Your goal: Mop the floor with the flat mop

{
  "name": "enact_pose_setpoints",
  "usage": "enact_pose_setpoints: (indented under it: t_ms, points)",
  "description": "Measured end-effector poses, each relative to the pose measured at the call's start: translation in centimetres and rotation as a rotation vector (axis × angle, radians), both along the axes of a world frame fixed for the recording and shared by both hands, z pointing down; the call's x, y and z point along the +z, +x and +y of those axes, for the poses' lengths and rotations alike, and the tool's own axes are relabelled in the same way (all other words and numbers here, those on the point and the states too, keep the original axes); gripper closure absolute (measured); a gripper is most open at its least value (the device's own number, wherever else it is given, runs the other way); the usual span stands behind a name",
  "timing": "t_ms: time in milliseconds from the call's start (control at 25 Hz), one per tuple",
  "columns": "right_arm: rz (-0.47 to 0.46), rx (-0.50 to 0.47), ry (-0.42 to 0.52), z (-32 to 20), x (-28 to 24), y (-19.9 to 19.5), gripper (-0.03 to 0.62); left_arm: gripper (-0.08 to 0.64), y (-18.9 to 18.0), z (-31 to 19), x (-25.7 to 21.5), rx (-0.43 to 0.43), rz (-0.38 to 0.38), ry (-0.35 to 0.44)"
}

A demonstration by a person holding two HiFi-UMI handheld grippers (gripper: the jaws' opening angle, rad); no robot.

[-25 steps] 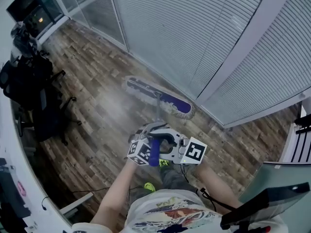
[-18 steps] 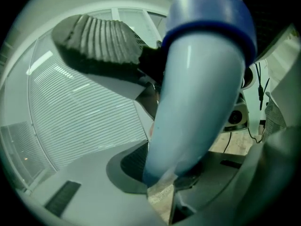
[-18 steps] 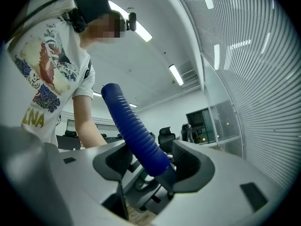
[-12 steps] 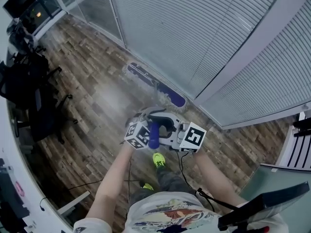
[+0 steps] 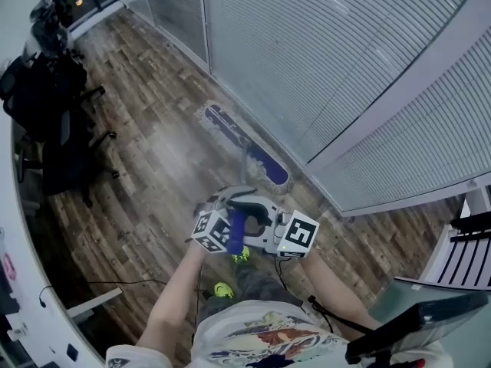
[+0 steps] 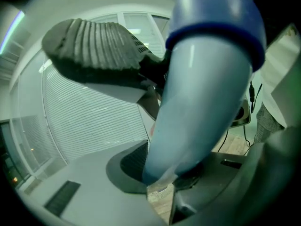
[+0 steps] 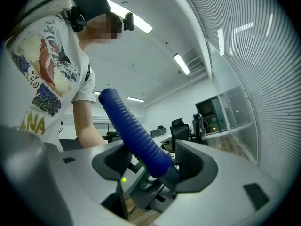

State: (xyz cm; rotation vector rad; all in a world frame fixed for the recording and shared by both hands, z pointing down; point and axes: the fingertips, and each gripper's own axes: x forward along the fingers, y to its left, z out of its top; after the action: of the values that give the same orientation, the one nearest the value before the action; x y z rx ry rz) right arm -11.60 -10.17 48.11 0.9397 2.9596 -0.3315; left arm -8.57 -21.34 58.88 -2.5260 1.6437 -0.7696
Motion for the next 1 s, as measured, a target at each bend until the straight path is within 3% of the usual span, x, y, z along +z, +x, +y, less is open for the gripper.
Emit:
enact_pose_setpoints:
  t_ms: [400,600,720,880,1000]
  points:
    - [0.038,-0.131,-0.002,18.9,-1.1,7.1,0.322,0.508,6.1,18.7,-1.3,-0.141,0.047,-0.002]
    - [0.000,-0.230,0.003,29.6,-1.9,12.0,0.322,0.508,9.9,29.1,-2.0,-0.225,0.033,-0.008]
    - [0.025,-0.320,-0.006,34.8,-2.1,13.6,0.324,0.508,10.8,34.3,-2.3,-0.290,0.035,-0.019]
    - [0.021,-0.406,0.016,39.4,-1.9,15.1,0.324,0.508,11.5,38.9,-2.2,-0.374,0.065,-0.015]
    - [-0.013,-0.417,0.037,39.5,-1.3,15.8,0.324,0.508,12.1,39.0,-1.3,-0.370,0.053,-0.016]
